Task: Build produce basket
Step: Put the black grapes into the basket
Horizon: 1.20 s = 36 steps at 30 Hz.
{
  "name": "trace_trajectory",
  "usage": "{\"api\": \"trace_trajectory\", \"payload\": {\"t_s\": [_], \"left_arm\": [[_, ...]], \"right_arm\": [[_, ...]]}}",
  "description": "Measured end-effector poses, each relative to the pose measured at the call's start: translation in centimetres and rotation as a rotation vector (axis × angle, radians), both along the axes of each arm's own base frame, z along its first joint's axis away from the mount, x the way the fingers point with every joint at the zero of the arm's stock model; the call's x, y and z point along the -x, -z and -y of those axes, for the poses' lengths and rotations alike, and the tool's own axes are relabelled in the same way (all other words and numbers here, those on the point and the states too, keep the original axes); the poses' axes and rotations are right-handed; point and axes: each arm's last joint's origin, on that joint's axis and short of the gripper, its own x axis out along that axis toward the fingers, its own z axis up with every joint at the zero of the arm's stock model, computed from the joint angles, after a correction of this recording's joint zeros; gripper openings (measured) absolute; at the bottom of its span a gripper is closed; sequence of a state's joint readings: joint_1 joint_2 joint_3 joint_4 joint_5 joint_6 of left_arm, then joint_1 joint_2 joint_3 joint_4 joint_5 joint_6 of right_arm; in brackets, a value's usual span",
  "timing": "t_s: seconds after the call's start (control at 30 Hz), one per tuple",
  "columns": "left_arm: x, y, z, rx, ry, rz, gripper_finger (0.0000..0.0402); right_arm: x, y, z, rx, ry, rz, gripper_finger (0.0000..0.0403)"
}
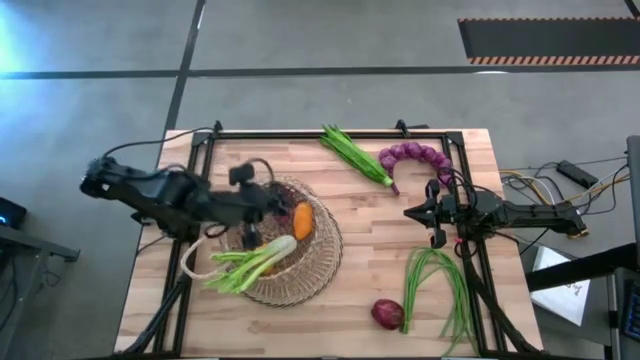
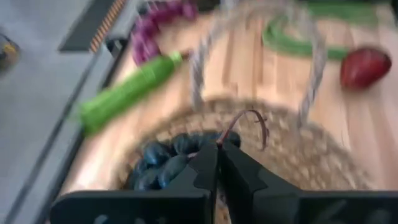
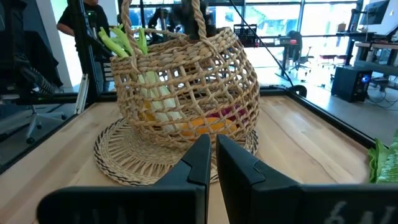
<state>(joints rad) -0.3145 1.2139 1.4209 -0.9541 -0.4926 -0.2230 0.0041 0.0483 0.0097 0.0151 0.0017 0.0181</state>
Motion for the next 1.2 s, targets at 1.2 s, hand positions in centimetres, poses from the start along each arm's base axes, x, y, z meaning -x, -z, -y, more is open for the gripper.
{"api": "trace_trajectory", "payload": {"t_s": [1.2], "left_arm": [[0.7, 13.1, -3.3, -0.036, -0.456, -0.402, 0.0000]], "right_arm": [[0.0, 0.0, 0.0, 0.002, 0.000, 0.000, 0.0018]]}}
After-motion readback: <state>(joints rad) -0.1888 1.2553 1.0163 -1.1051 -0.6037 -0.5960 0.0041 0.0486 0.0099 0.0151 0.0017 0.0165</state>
